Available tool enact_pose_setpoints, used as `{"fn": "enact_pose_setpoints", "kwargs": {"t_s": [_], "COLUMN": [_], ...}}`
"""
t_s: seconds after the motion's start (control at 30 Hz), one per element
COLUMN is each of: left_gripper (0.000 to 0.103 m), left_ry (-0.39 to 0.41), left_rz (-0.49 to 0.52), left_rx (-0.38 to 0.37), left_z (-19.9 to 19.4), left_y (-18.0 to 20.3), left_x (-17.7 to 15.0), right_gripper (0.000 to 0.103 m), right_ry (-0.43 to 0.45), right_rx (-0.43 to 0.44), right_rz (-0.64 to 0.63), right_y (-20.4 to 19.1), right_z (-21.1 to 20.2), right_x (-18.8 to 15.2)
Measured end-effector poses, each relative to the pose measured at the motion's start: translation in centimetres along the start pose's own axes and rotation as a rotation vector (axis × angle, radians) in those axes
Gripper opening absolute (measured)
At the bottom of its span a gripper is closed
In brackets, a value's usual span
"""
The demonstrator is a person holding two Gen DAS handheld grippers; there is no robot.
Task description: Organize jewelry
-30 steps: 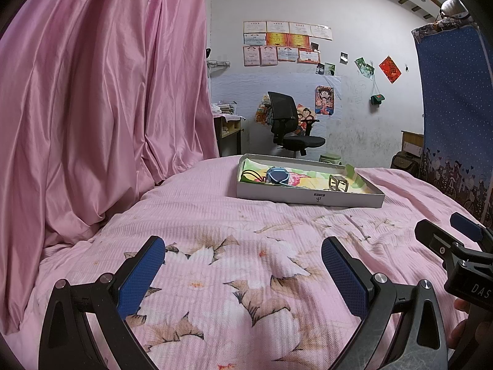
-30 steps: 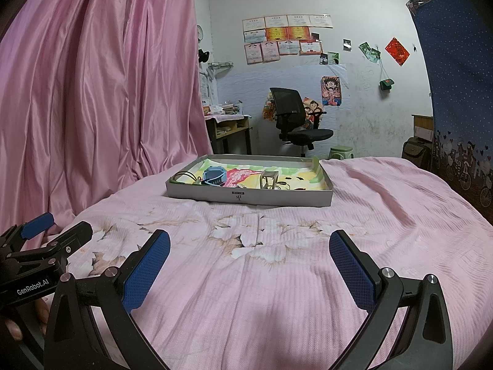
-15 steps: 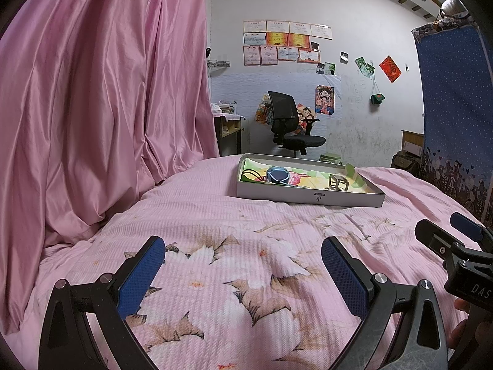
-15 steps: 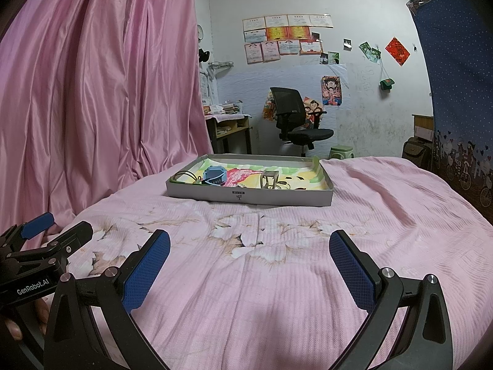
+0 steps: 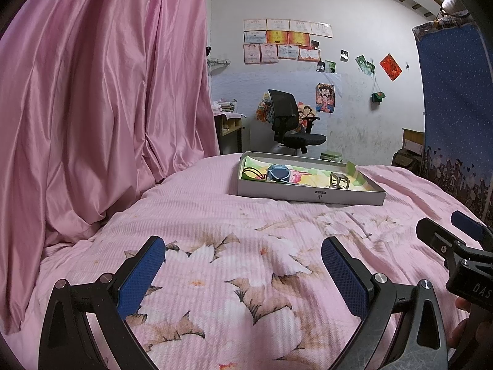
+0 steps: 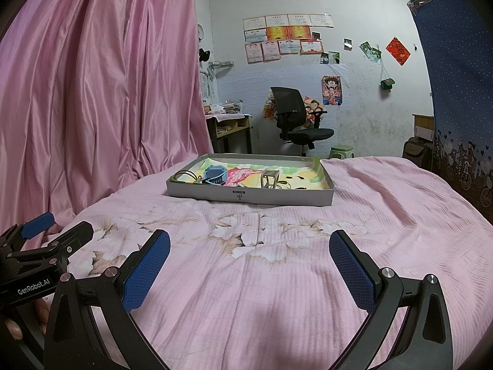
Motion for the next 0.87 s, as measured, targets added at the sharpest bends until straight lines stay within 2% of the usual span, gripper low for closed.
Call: {"fn": "enact_pose_setpoints", "kwargs": {"t_s": [0.87], "left_gripper": [0.102], "left_ry": [-0.023], "left_rz": [-0.013], "left_rx": [0.005], "left_z": [0.0], "left_y": [-1.0], "left_x": [-0.3], "right_gripper": [0.102], "right_ry": [-0.003], "right_rx": [-0.001], "right_rz": [0.0], "right_y": [0.0], "right_z": [0.0], "right_x": [0.1]}}
Point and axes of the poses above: each gripper's, at about its wrist camera, not at the fingertips, and z roughly the way its jaws point, y to its right, x to its top, the point moved 1 cm from there along z, roughly the way its jaws point, and after that the axes turned 15 degrees about -x, right-handed, at the moved point
